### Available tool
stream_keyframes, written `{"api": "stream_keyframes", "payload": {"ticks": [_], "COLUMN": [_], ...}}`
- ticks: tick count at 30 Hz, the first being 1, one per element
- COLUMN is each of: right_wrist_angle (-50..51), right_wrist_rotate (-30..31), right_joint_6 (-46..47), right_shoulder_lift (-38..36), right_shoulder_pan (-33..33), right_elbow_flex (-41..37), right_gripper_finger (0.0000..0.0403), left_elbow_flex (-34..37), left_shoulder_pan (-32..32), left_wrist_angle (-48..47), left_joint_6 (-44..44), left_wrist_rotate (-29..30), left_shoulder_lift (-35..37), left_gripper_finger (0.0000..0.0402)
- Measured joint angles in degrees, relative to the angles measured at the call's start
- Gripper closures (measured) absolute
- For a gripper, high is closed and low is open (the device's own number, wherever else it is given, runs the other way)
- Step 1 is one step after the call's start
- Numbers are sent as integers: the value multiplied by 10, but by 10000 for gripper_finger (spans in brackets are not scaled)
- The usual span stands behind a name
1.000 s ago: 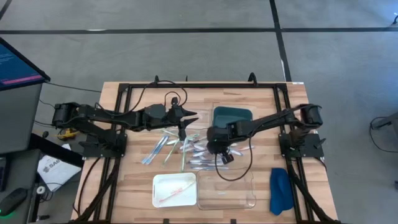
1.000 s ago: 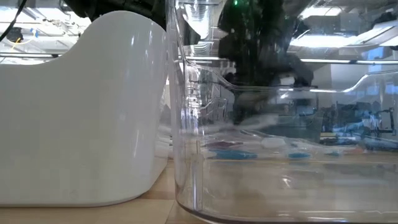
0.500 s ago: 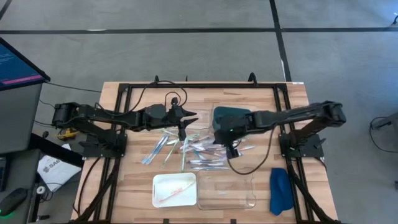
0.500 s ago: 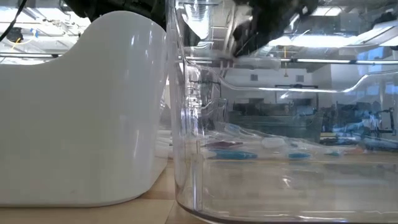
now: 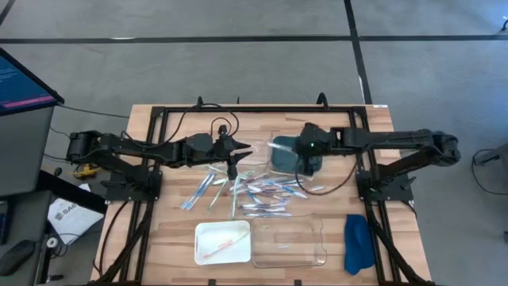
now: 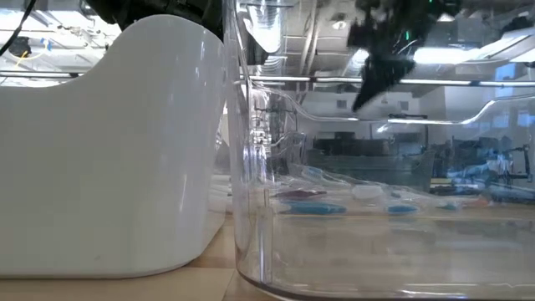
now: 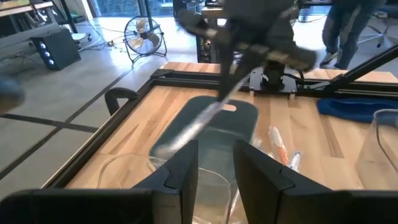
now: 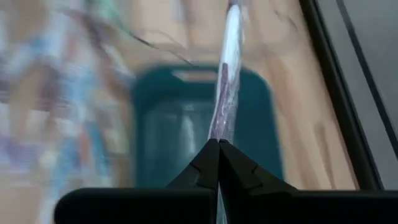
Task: Pick & Place Toothbrushes
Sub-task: Put the purple toothbrush into the green bin
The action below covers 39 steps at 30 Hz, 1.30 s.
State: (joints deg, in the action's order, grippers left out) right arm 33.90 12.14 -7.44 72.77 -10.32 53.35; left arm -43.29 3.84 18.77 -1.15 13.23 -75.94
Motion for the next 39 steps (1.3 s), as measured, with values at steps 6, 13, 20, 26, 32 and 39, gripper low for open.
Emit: {"api": "stream_keyframes", "payload": {"ticks": [6,13,20,26,32,39], "right_wrist_angle": [-34,-39,-38,-15,11,1], "right_wrist_rotate": [-22,-62,-150,-173,-185,-220], "right_joint_6": [-8,-102,-235,-308,-368,-435], "right_shoulder_lift": [-29,-51,-49,-49,-49,-49], "right_shoulder_pan": [-77,-117,-128,-127,-126,-127], "right_elbow_flex": [-68,-91,-96,-96,-96,-96], "right_gripper_finger": [403,403,403,403,403,403], "left_elbow_flex": [0,0,0,0,0,0], "left_shoulder_pan": [0,0,0,0,0,0], "left_wrist_angle": [-2,-3,-3,-3,-3,-3], "left_joint_6": [0,0,0,0,0,0], "left_wrist_rotate": [0,0,0,0,0,0], "left_shoulder_lift": [0,0,0,0,0,0], "left_gripper_finger": [307,307,307,307,307,307]}}
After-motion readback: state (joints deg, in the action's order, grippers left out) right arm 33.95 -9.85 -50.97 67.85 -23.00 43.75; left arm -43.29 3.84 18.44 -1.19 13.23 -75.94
